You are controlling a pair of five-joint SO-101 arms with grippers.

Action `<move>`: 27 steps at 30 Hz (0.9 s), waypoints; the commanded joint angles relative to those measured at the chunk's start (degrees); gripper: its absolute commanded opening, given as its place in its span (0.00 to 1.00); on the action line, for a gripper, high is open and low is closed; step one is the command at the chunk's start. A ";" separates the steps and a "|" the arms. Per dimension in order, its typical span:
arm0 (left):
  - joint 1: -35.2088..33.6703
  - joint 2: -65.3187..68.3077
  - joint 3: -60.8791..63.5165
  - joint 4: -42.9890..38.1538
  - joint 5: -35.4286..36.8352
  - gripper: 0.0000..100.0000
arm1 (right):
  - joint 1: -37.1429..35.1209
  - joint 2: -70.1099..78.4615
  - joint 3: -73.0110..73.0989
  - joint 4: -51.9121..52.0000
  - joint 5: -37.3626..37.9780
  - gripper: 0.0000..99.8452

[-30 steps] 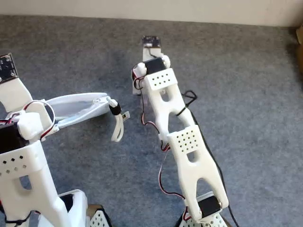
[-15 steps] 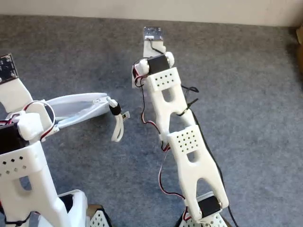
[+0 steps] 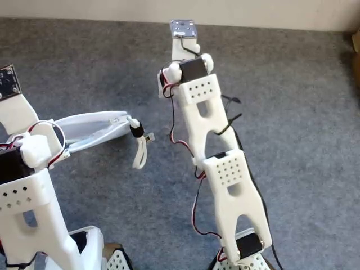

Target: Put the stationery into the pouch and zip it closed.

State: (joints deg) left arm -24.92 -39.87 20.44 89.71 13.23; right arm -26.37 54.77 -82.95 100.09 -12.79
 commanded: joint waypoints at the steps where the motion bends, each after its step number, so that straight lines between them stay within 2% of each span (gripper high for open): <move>1: -0.40 -0.31 1.01 -1.49 0.62 0.01 | 0.75 -13.23 9.10 1.19 0.70 0.00; 9: -0.40 -0.31 1.01 -1.49 0.62 0.01 | -0.57 -27.65 26.07 0.92 0.70 0.00; 27: -0.40 -0.31 1.10 -1.49 0.62 0.01 | -3.03 -44.00 29.76 1.10 0.70 0.00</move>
State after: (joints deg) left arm -24.92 -39.87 20.79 89.01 13.23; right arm -28.57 17.67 -54.99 100.09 -12.79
